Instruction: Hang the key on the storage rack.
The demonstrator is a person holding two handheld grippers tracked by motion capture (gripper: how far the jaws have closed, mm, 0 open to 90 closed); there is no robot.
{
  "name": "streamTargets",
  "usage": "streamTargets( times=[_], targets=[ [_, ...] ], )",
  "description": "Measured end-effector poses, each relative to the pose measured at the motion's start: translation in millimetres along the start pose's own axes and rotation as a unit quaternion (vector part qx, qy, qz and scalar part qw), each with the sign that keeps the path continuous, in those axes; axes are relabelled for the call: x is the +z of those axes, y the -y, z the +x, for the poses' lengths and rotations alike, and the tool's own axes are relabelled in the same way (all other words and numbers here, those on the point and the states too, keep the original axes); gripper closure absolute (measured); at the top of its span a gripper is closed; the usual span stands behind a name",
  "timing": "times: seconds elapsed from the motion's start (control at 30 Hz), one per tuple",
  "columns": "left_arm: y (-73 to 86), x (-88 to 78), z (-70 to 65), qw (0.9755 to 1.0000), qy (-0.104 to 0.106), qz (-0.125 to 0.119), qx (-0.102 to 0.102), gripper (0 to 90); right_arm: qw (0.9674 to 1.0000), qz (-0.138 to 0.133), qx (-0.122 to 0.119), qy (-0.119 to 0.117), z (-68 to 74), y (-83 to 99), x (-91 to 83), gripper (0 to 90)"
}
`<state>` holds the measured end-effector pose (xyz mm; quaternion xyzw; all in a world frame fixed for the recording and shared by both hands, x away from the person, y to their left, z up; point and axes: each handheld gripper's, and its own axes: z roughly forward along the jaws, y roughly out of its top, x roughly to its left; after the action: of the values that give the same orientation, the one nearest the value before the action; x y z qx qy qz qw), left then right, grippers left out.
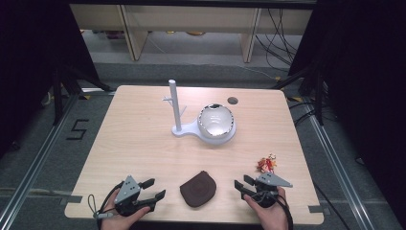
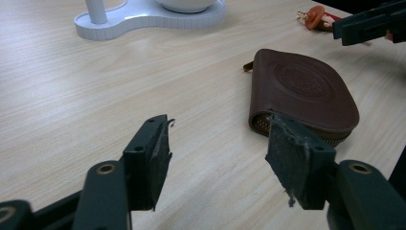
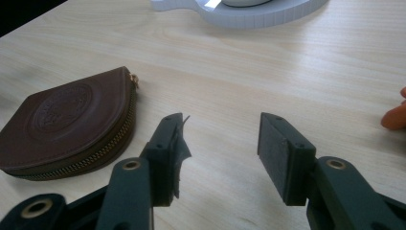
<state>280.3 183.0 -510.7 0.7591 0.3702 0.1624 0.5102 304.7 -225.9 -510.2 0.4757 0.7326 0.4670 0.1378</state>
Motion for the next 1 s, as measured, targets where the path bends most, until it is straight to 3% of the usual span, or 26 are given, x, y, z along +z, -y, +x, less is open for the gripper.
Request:
streamTargets(
  times=[0.03,0.07,0.1,0.13,0.17,0.2,0.27,0.33,0.47,0.57,0.67,0.77,0.87,0.93,1.0],
  targets=[
    [-0.3,0.5,-1.0,1.0,0.0,-0.001,-0.003,41.5,0.9999,0.001,-0.003,0.01,0.7,-0.7,0.9,54.9],
    [-1.1,0.6,-0.6,1.0,0.003,0.005,0.002,42.8,0.9997,0.016,0.016,0.012,5.4,-2.4,-0.9,54.9],
    [-1.1,0.6,-0.6,1.0,0.003,0.005,0.002,43.9,0.9997,0.016,0.016,0.012,5.4,-2.4,-0.9,54.9],
    [-1.3,1.3,-1.4,1.0,0.0,0.003,0.002,45.0,0.9998,0.019,-0.003,-0.001,4.8,-5.1,1.6,54.6],
    [-3.2,0.9,-2.7,0.9998,-0.001,0.015,0.009,46.2,0.9997,0.025,-0.005,-0.006,6.2,-6.2,2.5,54.1],
    [-3.3,2.0,-3.5,0.9999,0.007,0.01,0.006,47.2,0.9996,0.024,-0.013,0.0,6.3,-6.5,3.5,54.0],
    [-4.3,1.3,-5.2,0.9998,0.007,0.012,0.01,49.0,0.9992,0.032,-0.022,-0.009,8.6,-7.4,5.1,54.0],
    [-5.0,1.2,-6.7,0.9999,0.008,0.012,0.008,51.0,0.9986,0.049,-0.012,-0.016,13.4,-8.1,5.0,53.3],
    [-7.4,2.9,-11.2,0.9994,0.02,0.019,0.019,56.3,0.9978,0.062,-0.016,-0.016,13.7,-11.9,4.3,52.8],
    [-9.9,4.7,-14.6,0.999,0.03,0.024,0.022,62.6,0.9978,0.064,-0.002,-0.018,13.9,-14.8,3.9,53.3],
    [-13.1,9.4,-19.6,0.9974,0.044,0.039,0.041,69.0,0.9974,0.068,0.004,-0.022,15.2,-20.6,3.1,53.5],
    [-15.6,11.3,-25.0,0.9963,0.058,0.047,0.044,77.0,0.9973,0.072,-0.004,-0.018,19.7,-23.6,3.4,52.8],
    [-17.0,14.2,-29.5,0.9948,0.066,0.057,0.053,82.3,0.9964,0.08,0.011,-0.026,26.8,-25.8,3.7,52.6],
    [-16.9,17.9,-33.1,0.9941,0.07,0.066,0.051,83.9,0.9963,0.079,-0.006,-0.033,26.1,-28.1,6.1,53.2],
    [-17.3,21.2,-34.2,0.9927,0.076,0.075,0.056,84.4,0.9951,0.091,0.004,-0.04,29.3,-30.4,10.0,53.9]
  ],
)
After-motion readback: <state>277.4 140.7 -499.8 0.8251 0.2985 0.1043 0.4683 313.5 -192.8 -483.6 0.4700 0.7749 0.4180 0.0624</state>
